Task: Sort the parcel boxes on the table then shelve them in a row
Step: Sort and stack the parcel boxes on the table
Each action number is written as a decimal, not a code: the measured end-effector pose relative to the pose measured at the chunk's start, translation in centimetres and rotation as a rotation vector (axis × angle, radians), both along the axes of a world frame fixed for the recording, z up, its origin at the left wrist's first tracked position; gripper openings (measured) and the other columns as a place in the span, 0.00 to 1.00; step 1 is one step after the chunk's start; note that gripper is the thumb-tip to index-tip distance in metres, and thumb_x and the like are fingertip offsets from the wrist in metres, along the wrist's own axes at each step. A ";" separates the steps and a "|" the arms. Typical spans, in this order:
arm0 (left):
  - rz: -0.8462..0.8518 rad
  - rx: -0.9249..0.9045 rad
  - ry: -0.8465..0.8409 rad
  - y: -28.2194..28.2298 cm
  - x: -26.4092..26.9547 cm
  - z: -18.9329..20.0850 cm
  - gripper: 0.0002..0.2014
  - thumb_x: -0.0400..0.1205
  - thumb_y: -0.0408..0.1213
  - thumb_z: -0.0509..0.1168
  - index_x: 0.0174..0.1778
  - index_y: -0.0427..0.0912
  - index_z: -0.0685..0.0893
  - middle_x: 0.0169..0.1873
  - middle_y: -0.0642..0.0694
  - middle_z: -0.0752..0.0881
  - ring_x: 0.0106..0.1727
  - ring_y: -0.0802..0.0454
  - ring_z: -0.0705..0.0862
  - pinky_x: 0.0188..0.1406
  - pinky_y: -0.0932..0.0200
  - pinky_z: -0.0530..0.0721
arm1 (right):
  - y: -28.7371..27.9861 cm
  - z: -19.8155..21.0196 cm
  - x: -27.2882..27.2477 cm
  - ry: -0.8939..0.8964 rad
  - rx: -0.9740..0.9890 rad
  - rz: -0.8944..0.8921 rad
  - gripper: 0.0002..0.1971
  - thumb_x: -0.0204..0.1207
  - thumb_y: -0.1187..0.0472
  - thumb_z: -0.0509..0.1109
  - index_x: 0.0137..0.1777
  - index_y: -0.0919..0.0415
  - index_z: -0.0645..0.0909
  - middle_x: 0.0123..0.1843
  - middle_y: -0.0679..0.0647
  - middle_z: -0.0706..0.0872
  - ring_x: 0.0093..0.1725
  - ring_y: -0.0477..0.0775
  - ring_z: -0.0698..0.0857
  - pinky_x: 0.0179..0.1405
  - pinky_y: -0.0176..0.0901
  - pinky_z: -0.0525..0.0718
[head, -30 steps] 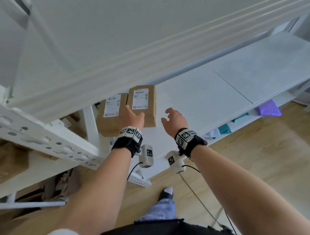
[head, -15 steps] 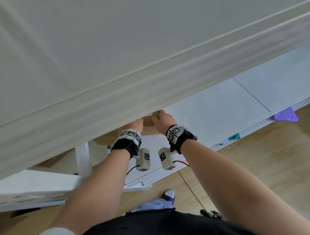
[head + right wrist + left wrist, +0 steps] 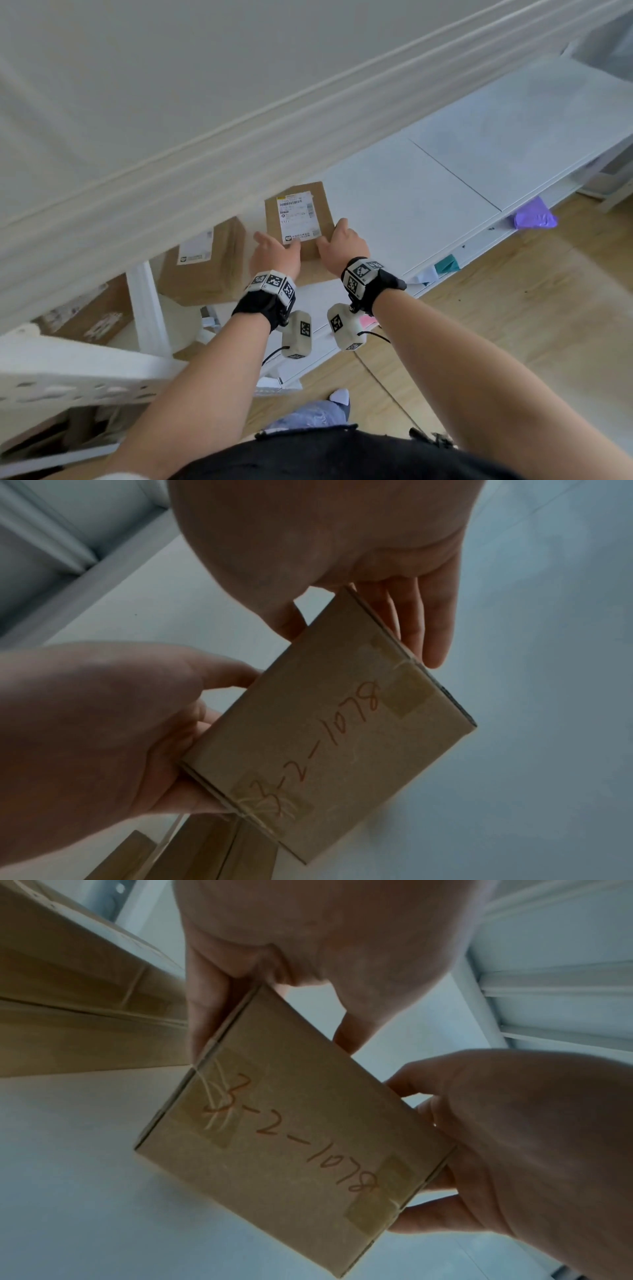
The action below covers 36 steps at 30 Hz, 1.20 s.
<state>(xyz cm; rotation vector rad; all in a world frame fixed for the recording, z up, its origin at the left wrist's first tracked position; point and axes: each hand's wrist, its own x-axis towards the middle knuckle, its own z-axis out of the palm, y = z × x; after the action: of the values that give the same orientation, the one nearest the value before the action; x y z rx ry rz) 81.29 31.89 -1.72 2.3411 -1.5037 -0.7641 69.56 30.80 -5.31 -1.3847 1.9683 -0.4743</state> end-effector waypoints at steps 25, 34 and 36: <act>-0.609 0.043 -0.016 19.3 2.5 0.9 0.30 0.82 0.59 0.64 0.66 0.36 0.70 0.64 0.37 0.83 0.64 0.36 0.82 0.52 0.52 0.78 | 26.0 4.8 2.9 0.326 0.152 -0.429 0.24 0.84 0.49 0.56 0.73 0.64 0.69 0.64 0.62 0.82 0.60 0.64 0.83 0.48 0.49 0.75; -0.944 0.192 -0.128 27.7 15.3 -2.2 0.35 0.82 0.60 0.60 0.79 0.41 0.70 0.69 0.36 0.80 0.65 0.38 0.82 0.61 0.51 0.80 | 36.3 2.5 16.0 0.347 0.420 -0.371 0.21 0.84 0.49 0.54 0.66 0.59 0.80 0.61 0.59 0.85 0.49 0.60 0.81 0.43 0.45 0.74; -0.987 0.208 -0.136 28.8 18.7 -2.2 0.25 0.85 0.57 0.60 0.70 0.41 0.79 0.61 0.38 0.85 0.59 0.39 0.85 0.55 0.53 0.81 | 37.1 1.6 19.0 0.328 0.471 -0.325 0.19 0.83 0.49 0.54 0.61 0.57 0.81 0.58 0.57 0.87 0.43 0.57 0.81 0.37 0.43 0.73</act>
<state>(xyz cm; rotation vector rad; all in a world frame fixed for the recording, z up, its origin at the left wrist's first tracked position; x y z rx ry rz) 100.03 60.73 -3.88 1.6709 -2.7847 -0.9883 88.61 67.86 -3.69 -0.8889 2.3880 0.0907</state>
